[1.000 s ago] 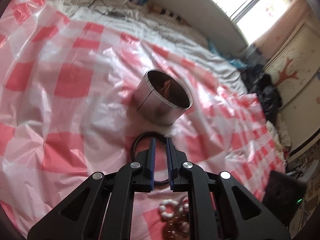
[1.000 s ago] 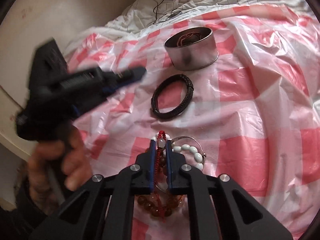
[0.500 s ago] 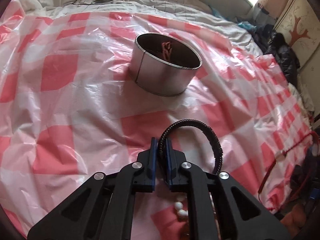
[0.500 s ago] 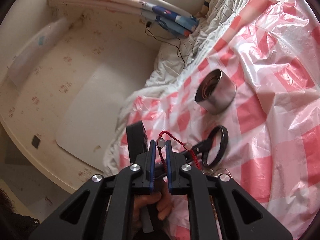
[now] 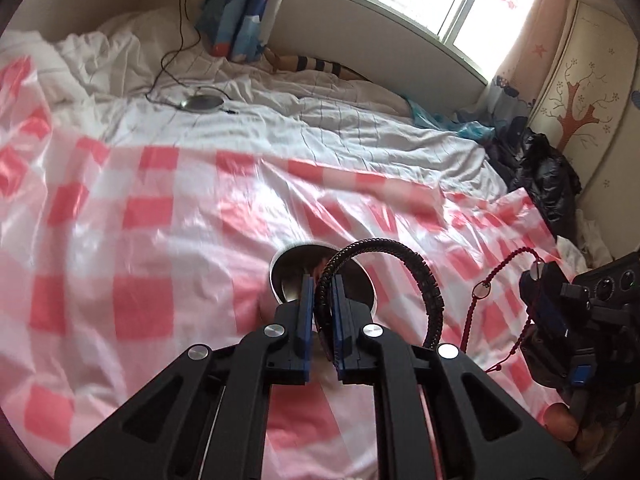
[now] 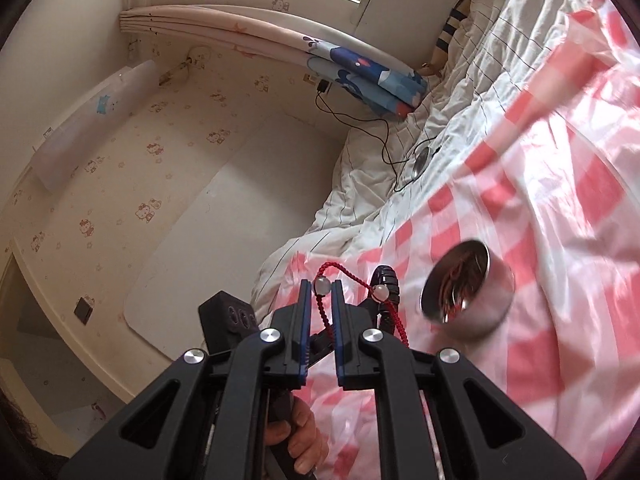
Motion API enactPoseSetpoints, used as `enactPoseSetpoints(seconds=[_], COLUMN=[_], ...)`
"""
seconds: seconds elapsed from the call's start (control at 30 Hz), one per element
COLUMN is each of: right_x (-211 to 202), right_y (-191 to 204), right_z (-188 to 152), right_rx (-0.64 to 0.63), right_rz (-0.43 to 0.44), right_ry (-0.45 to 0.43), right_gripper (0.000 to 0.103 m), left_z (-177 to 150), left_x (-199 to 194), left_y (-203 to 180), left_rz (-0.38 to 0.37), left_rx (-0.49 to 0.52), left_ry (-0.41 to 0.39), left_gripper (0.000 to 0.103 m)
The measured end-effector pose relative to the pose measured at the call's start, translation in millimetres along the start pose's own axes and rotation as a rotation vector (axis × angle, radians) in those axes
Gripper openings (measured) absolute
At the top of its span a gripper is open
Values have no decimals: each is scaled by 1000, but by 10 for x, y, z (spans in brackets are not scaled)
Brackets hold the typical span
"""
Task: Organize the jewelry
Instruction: 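Drop the black bracelet into the tin with the left tool while the right tool drops its bracelet, then move both open tools back over the remaining bracelets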
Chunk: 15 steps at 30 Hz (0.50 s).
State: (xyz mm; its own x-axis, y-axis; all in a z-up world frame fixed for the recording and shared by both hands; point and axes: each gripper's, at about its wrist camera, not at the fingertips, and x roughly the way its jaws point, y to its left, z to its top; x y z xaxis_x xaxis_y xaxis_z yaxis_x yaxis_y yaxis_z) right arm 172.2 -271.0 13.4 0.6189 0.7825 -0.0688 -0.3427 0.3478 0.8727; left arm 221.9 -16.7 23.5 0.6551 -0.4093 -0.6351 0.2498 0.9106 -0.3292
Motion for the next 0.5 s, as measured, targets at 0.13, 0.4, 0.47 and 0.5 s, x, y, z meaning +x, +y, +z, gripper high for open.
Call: enactPoseSetpoints(seconds=[0.13, 0.4, 0.47, 0.5], right_x=[328, 960, 1102, 1137], right_y=[-146, -267, -338, -358], right_z=[186, 238, 145, 110], right_rx=[-1, -194, -212, -218], right_rz=[-29, -362, -439, -461], right_ry=[8, 121, 202, 223], right_gripper=[11, 15, 54, 65], left_z=[212, 232, 229, 205], left_x=[401, 347, 196, 152], left_y=[28, 394, 511, 569], left_rz=[35, 32, 34, 22], left_rx=[20, -157, -211, -234], left_ry=[46, 0, -55, -62], left_gripper=[8, 54, 61, 61])
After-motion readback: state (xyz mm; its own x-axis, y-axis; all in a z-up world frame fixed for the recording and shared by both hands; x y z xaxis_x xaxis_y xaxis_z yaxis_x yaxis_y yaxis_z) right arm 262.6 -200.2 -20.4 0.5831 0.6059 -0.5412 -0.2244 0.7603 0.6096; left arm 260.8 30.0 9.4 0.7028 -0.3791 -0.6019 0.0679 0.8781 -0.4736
